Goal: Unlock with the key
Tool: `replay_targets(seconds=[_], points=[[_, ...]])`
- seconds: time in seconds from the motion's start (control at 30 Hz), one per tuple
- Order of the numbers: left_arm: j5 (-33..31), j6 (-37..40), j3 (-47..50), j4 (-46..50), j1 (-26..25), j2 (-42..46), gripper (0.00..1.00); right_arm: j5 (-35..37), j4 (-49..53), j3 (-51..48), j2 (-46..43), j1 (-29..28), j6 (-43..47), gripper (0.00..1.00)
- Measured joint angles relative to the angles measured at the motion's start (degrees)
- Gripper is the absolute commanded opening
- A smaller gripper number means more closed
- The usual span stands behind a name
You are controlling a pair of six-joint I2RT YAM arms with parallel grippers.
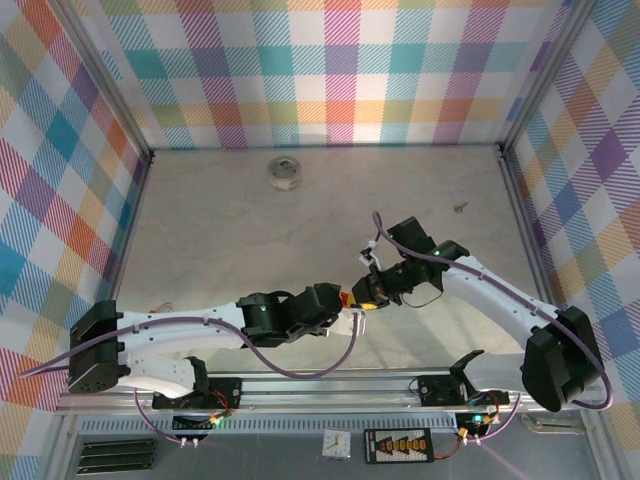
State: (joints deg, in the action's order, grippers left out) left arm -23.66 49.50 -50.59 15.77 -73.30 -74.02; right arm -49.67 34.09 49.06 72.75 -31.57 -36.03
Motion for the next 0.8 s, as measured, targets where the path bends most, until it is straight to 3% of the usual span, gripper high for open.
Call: replay_targets(seconds=[0.17, 0.33, 0.6, 0.8], points=[[0.1, -0.9, 2.3, -5.0, 1.9, 0.6, 0.0, -2.1, -5.1, -1.5, 0.0, 1.9, -10.6, 0.01], [4.6, -3.7, 2.8, -5.9, 4.3, 2.1, 0.0, -0.6, -5.7, -0.2, 0.0, 2.1, -13.2, 0.28], [15.4, -8.7, 2.2, -3.3, 6.8, 3.0, 0.0, 7.5, 0.4, 5.3, -3.1, 6.4, -3.6, 0.63], [20.4, -11.4, 1.9, 1.6, 9.9, 5.0, 0.0, 13.6, 4.5, 6.6, -5.5, 7.7, 7.8, 0.7]])
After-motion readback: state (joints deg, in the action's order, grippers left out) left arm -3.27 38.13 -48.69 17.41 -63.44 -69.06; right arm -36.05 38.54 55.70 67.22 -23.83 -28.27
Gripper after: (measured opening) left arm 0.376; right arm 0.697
